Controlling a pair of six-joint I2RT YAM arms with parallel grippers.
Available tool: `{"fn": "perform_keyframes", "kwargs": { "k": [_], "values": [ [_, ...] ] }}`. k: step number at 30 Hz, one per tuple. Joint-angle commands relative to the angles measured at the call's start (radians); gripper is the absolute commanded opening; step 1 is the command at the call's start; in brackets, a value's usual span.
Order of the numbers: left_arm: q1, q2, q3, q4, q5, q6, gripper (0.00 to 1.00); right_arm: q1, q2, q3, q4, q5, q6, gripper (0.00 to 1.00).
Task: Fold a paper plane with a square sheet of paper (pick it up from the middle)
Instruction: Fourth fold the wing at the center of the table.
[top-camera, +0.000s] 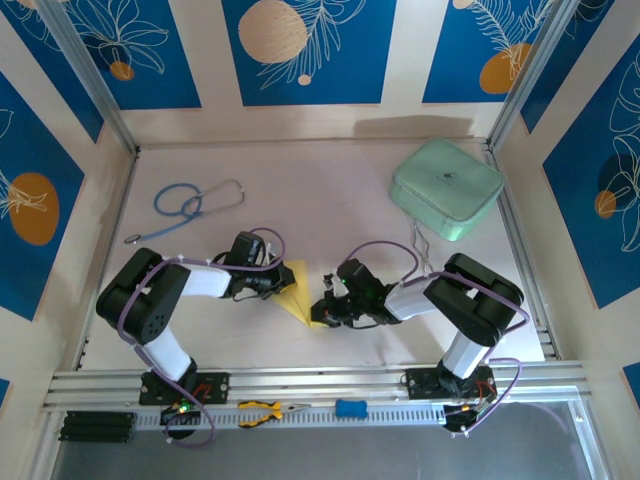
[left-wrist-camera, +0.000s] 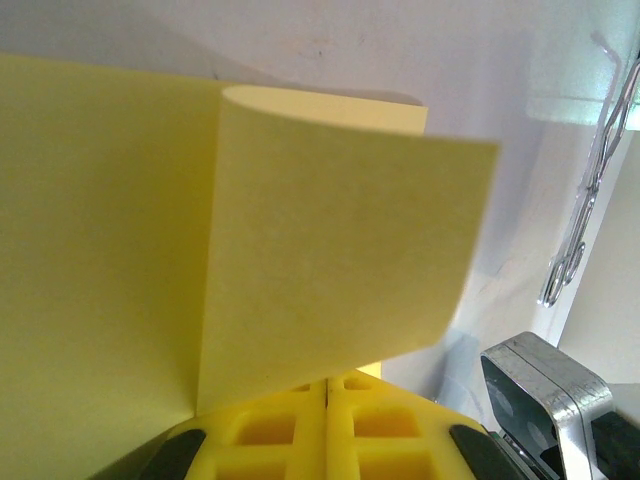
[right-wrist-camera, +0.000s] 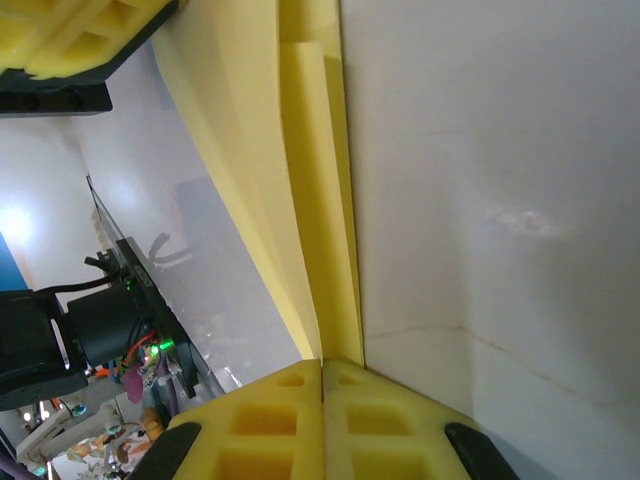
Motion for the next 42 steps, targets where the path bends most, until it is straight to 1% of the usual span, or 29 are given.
{"fn": "perform_keyframes", "kwargs": {
  "k": [1, 4, 7, 10, 13, 17, 22, 27, 38, 42],
  "values": [
    [-0.001, 0.020, -0.025, -0.039, -0.036, -0.002, 0.00, 0.018, 0.008, -0.017, -0.091, -0.011, -0.005, 0.10],
    [-0.001, 0.020, -0.025, -0.041, -0.034, 0.000, 0.00, 0.022, -0.024, -0.013, -0.121, -0.002, -0.015, 0.14],
    [-0.001, 0.020, -0.025, -0.040, -0.035, -0.001, 0.00, 0.026, -0.036, -0.013, -0.142, 0.006, -0.023, 0.15],
    [0.000, 0.024, -0.026, -0.037, -0.034, -0.001, 0.00, 0.034, -0.008, -0.013, -0.144, 0.011, -0.025, 0.14],
    [0.000, 0.024, -0.027, -0.035, -0.032, -0.003, 0.00, 0.043, 0.022, -0.014, -0.137, 0.019, -0.016, 0.10],
    [-0.001, 0.022, -0.027, -0.036, -0.033, -0.001, 0.00, 0.048, 0.009, 0.001, -0.184, 0.043, -0.025, 0.07],
    [-0.001, 0.021, -0.028, -0.035, -0.032, -0.001, 0.00, 0.051, -0.044, 0.017, -0.228, 0.067, -0.044, 0.11],
    [-0.001, 0.021, -0.029, -0.033, -0.032, -0.002, 0.00, 0.056, -0.052, 0.030, -0.242, 0.090, -0.049, 0.14],
    [-0.001, 0.020, -0.030, -0.032, -0.031, -0.003, 0.00, 0.066, -0.094, 0.077, -0.311, 0.142, -0.079, 0.16],
    [0.000, 0.021, -0.029, -0.032, -0.030, -0.003, 0.00, 0.071, -0.081, 0.093, -0.340, 0.152, -0.089, 0.16]
  ]
}}
